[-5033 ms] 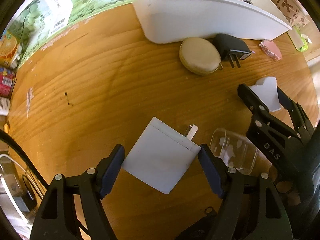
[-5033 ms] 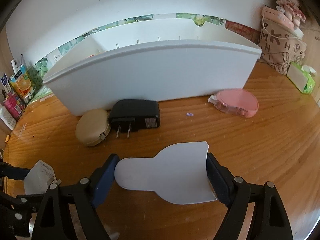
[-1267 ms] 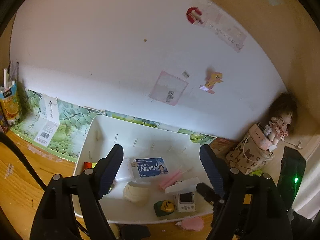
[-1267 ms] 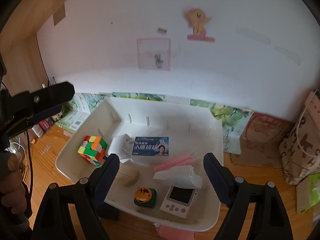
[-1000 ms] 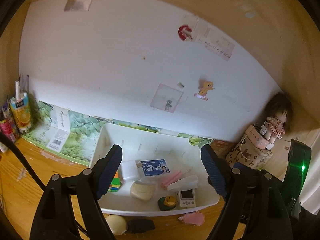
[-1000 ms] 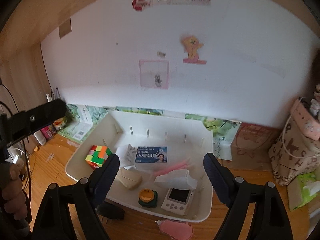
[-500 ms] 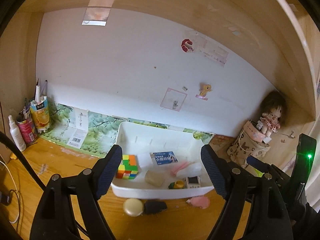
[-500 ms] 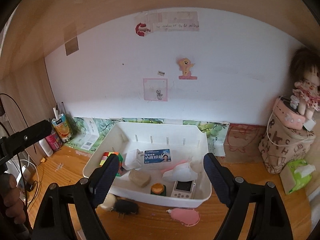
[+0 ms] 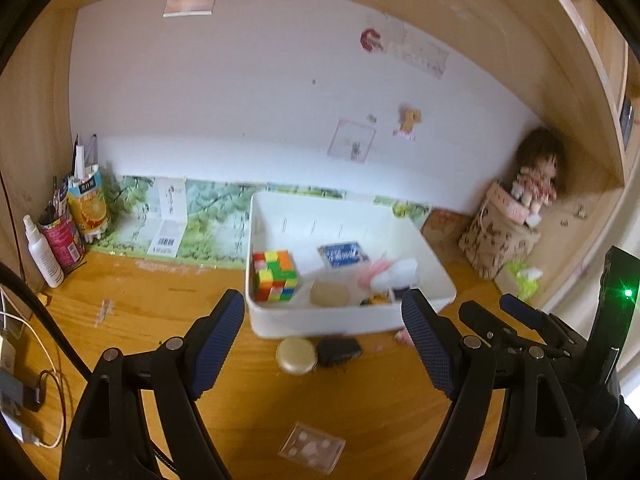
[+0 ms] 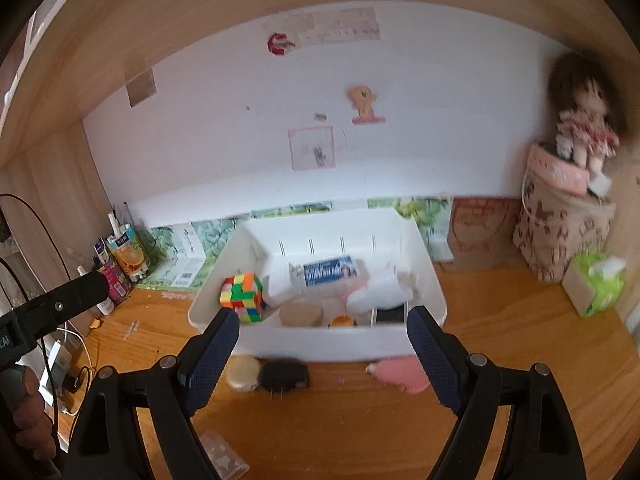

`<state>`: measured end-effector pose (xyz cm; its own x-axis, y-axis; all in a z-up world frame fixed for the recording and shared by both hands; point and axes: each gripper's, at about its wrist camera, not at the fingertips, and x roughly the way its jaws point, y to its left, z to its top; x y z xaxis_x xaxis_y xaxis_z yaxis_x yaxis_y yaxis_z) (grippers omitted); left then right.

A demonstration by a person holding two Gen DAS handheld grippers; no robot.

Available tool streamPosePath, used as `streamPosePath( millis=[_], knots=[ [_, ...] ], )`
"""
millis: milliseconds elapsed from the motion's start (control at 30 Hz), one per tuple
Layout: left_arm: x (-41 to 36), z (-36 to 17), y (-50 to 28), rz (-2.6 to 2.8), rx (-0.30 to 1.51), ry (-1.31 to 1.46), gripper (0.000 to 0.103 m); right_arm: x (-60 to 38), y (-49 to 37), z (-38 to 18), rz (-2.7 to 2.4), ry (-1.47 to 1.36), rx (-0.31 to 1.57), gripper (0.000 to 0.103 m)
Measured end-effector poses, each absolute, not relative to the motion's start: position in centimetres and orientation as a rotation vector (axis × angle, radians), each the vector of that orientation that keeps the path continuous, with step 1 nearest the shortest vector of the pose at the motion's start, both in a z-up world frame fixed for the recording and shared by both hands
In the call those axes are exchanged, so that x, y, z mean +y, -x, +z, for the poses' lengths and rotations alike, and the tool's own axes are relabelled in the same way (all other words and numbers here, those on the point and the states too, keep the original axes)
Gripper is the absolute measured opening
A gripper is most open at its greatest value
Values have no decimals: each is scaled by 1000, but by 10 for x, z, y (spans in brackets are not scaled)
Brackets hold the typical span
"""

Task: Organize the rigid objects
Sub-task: 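Move both tools back from the bin toward the clear box and pink dispenser, then grasp the clear plastic box with the left tool while the right tool grasps the pink tape dispenser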

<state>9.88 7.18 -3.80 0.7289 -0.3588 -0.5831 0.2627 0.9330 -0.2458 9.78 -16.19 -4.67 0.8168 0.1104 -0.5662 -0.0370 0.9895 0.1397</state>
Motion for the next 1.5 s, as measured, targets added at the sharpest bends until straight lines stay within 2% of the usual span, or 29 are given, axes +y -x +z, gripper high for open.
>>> streamPosePath(
  millis=[533, 933, 1500],
  knots=[
    [91, -91, -104, -278, 924, 46, 83, -164, -78, -99, -42, -280, 712, 87],
    [96, -126, -99, -101, 1128, 93, 83, -195, -80, -128, -19, -378, 813, 87],
    [70, -157, -63, 166, 1272, 386, 83, -252, -113, -158, 165, -395, 991, 87]
  ],
)
